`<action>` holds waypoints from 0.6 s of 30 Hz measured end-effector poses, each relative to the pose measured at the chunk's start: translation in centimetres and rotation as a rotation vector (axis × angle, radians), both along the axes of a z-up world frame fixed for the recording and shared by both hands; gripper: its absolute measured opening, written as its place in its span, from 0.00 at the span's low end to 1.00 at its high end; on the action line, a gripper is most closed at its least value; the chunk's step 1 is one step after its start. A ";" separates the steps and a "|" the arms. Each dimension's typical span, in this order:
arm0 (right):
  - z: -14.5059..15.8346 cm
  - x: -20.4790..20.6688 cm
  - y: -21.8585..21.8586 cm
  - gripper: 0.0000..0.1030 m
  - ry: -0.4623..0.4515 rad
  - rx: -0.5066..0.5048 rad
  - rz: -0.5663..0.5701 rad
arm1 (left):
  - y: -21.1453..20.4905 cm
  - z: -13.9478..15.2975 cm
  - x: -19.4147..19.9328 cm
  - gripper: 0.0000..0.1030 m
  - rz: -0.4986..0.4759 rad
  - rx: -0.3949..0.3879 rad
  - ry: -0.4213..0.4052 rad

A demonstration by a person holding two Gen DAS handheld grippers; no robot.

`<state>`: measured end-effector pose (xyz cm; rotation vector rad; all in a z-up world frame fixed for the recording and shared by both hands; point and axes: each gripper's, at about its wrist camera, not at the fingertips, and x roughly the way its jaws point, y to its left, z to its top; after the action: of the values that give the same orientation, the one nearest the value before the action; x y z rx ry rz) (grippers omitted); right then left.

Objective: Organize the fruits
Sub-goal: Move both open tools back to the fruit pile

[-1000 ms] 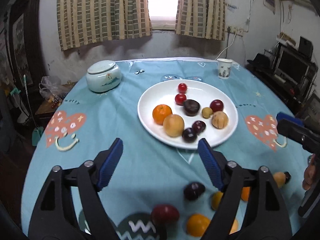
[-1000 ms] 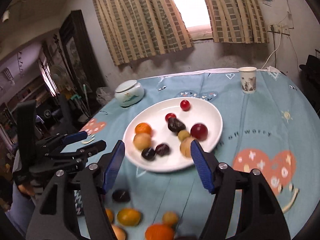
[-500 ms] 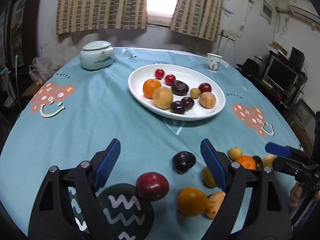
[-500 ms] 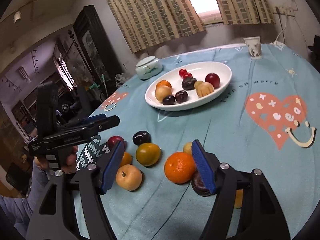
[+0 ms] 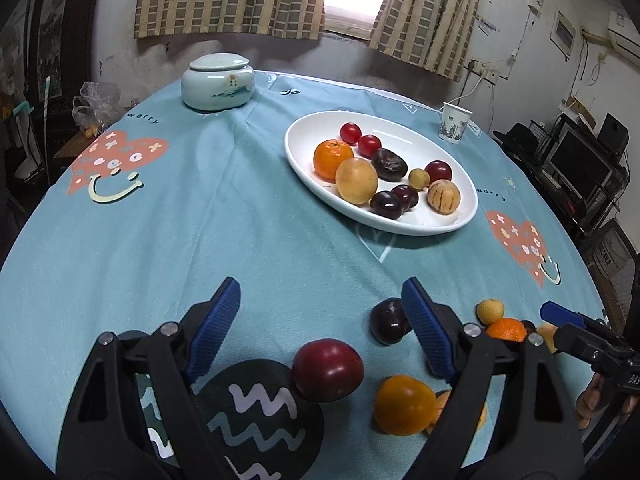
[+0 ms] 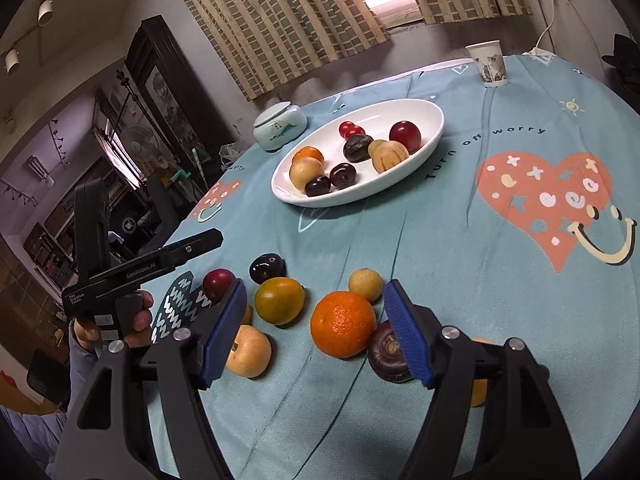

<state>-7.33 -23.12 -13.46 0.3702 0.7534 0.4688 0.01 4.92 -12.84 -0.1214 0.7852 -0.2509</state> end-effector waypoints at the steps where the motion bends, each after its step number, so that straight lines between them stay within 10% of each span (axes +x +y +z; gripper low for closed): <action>1: 0.0 0.1 0.0 0.70 0.003 -0.001 -0.003 | 0.1 -0.1 0.0 0.82 0.001 -0.001 0.003; 18: 0.2 -0.6 2.2 0.71 -0.032 -0.044 0.123 | -0.4 -0.5 0.1 0.82 0.005 0.063 0.007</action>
<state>-7.93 -20.94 -13.22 0.2755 0.7569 0.5718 0.12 4.50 -13.31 -0.0652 0.7990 -0.2214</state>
